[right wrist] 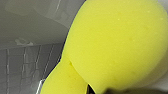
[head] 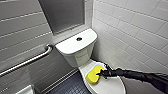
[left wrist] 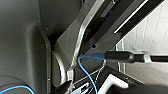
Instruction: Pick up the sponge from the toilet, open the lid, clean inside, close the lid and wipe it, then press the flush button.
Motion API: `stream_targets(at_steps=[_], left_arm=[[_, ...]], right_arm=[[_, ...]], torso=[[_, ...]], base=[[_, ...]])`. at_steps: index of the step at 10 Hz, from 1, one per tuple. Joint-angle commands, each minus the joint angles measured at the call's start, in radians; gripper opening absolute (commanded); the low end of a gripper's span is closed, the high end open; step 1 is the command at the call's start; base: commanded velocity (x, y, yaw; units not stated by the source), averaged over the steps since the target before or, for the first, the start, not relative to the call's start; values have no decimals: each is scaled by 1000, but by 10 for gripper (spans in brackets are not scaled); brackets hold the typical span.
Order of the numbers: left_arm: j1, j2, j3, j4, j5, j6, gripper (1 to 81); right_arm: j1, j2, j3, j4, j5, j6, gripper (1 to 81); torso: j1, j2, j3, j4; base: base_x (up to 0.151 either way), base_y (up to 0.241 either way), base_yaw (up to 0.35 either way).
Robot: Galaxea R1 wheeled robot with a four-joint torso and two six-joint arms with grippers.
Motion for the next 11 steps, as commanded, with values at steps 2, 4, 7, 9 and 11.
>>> stream_targets(at_steps=[2,4,7,9,11], left_arm=[[8,-11,26,-5,80,5,811],[8,-11,26,-5,80,5,811],[8,-13,26,-7,78,5,811],[11,-13,26,-5,80,6,811],[11,-13,26,-4,78,6,811]], right_arm=[[194,153,-176,-149,-205,22,10],[197,226,-275,-191,-241,23,10],[164,287,-354,-214,-247,26,10],[116,288,-413,-252,-273,29,10],[59,260,-429,-296,-350,34,10]], torso=[[0,0,0,0],[0,0,0,0],[0,0,0,0],[0,0,0,0],[0,0,0,0]], base=[[0,0,0],[0,0,0],[0,0,0],[0,0,0],[0,0,0]])
